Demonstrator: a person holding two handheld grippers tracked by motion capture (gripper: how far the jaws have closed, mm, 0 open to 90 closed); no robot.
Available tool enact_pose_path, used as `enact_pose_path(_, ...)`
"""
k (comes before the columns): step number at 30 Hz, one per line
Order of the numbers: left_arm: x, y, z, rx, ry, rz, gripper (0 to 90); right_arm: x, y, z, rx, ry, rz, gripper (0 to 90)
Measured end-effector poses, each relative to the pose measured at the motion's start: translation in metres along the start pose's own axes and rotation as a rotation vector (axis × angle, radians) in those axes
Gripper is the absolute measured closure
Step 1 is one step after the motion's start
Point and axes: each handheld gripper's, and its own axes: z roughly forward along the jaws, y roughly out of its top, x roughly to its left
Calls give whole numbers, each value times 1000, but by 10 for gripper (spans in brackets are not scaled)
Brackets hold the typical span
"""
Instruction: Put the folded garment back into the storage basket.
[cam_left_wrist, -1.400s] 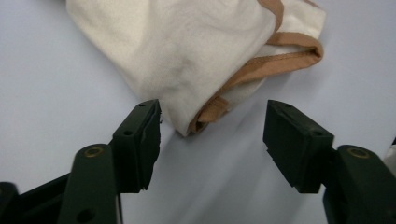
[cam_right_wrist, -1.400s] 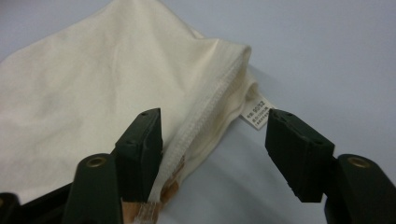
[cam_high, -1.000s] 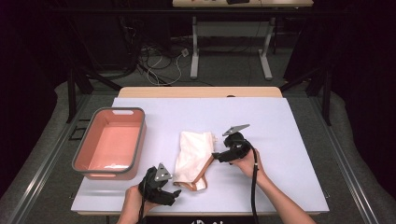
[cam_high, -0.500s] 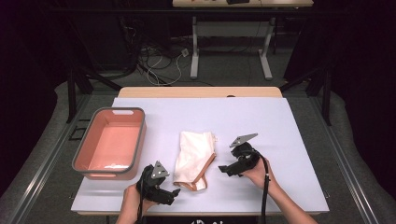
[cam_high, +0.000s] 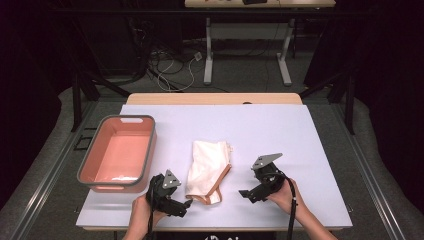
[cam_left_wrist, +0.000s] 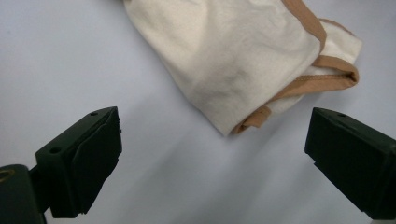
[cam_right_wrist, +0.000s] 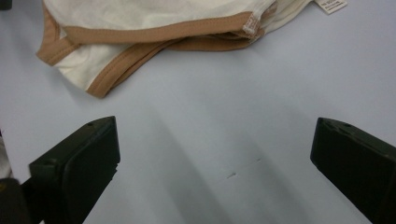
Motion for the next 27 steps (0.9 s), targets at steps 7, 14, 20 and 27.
enact_pose_path(7, 5, 5, 0, -1, 15, -10, 15, 2, -7, -7, -23, -32, -36, 0)
enact_pose_path(14, 6, 17, 1, -5, 18, -8, 15, 1, -14, -15, -24, -24, -15, 0)
enact_pose_path(20, 13, 28, 4, -4, 28, -15, 20, 1, -18, -22, -26, -23, -6, 0)
enact_pose_path(27, 24, 42, 12, 3, 20, -46, 11, 1, -22, -24, -25, -5, -19, 0)
